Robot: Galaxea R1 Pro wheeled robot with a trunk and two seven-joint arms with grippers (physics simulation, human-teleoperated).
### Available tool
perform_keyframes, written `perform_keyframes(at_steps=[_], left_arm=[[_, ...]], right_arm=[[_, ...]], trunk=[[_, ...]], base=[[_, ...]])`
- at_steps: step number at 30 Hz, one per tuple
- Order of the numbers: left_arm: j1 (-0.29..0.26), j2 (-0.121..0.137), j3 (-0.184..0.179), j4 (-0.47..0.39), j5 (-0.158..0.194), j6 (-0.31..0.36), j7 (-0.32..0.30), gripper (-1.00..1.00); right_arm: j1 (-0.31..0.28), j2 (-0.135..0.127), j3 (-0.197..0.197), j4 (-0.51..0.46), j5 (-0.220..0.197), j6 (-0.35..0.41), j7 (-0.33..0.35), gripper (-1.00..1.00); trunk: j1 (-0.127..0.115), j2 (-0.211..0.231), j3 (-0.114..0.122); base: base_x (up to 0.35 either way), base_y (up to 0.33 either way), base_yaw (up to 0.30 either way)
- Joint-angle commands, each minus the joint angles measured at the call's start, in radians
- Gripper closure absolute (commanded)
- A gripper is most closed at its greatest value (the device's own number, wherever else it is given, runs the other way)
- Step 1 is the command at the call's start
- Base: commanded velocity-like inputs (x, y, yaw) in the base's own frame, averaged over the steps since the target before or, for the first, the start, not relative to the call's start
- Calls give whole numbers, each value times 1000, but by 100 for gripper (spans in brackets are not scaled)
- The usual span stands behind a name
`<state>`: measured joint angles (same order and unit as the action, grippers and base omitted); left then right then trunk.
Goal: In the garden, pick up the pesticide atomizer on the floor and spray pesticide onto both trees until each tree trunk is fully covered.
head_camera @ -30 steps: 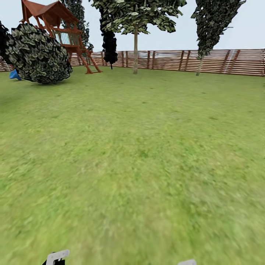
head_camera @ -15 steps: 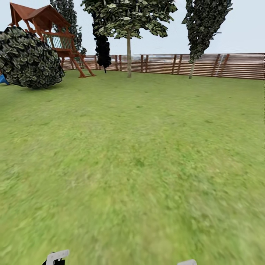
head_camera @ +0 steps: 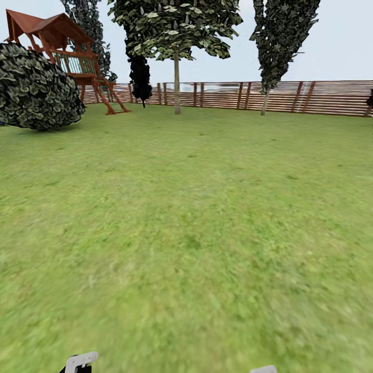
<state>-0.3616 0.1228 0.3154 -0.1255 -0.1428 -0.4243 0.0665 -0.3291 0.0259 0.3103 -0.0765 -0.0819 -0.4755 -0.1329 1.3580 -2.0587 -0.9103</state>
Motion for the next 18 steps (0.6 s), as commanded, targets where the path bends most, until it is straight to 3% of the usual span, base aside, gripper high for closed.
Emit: perform_keyframes(at_steps=[1,18], left_arm=[[-1,0,4,1,-11,-4,6,100],[-1,0,4,1,-11,-2,6,100]], right_arm=[[-1,0,9,1,-9,-3,-4,-100],[-1,0,9,1,-9,-3,-4,-100]], trunk=[[0,0,1],[0,0,27]], base=[[340,0,-2],[340,0,0]])
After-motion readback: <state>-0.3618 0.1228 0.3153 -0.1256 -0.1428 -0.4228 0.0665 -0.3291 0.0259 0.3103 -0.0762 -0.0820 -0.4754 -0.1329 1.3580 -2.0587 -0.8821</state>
